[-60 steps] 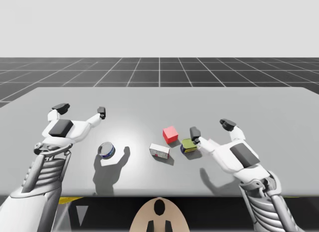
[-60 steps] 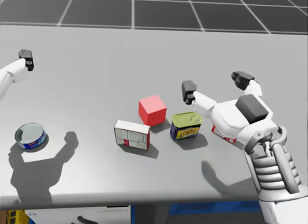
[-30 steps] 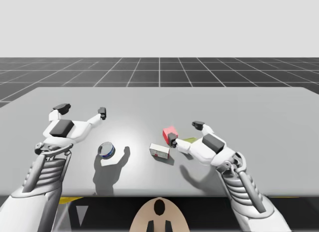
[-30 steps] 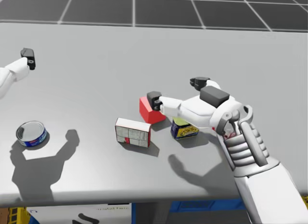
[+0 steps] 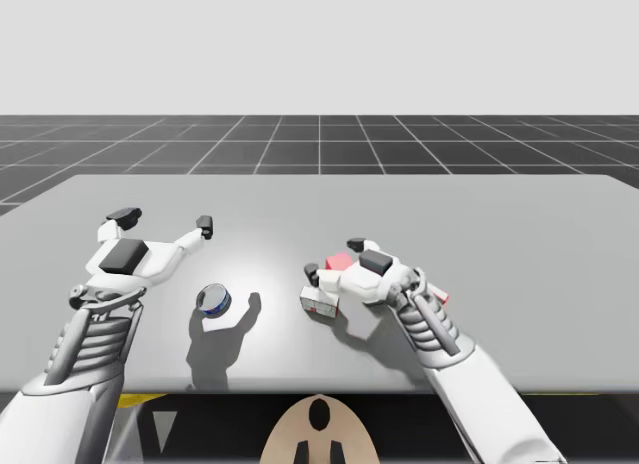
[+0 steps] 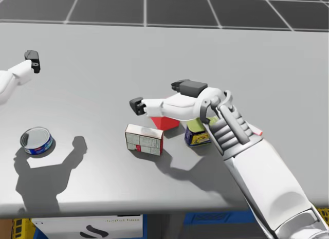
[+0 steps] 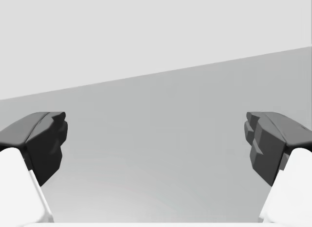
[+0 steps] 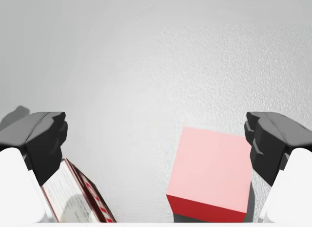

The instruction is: Find the red cube and pick it up.

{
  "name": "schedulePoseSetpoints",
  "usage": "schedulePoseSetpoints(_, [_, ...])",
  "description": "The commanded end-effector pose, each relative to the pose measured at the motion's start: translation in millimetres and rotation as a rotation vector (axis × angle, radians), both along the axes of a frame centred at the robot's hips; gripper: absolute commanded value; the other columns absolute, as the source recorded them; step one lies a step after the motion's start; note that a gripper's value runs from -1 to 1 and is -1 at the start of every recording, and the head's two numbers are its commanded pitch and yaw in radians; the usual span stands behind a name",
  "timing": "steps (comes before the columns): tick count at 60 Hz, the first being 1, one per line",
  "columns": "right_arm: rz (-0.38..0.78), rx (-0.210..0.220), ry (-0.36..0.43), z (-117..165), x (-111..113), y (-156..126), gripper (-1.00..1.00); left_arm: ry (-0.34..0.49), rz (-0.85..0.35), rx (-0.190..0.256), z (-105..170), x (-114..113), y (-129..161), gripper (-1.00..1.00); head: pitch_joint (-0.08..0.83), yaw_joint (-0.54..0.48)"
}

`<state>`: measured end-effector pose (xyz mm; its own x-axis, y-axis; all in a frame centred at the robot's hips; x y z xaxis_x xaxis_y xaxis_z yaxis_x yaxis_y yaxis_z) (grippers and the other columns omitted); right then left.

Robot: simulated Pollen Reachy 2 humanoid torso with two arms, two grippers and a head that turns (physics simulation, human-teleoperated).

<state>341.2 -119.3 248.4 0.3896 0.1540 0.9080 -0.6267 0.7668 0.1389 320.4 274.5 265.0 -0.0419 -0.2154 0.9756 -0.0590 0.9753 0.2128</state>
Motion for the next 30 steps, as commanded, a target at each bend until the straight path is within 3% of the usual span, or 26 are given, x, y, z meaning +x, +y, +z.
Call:
schedulePoseSetpoints(1, [-0.149,-0.272,0.229,-5.7,16.4,8.1,-1.0,0.0,-0.001,-0.001,0.5,-0.1,0.1,-1.0,0.654,-0.08])
schedulePoseSetpoints(16, [-0.204,-0.342,0.267,-17.6,19.8,5.8,-1.0,0.0,-0.006,-0.009,1.4,-0.6,0.2,-1.0,0.654,-0.07])
schedulePoseSetpoints(30, [-0.269,-0.41,0.238,-29.1,27.5,-0.5,-1.0,-0.002,-0.01,-0.017,2.2,-1.0,1.4,-1.0,0.657,-0.07])
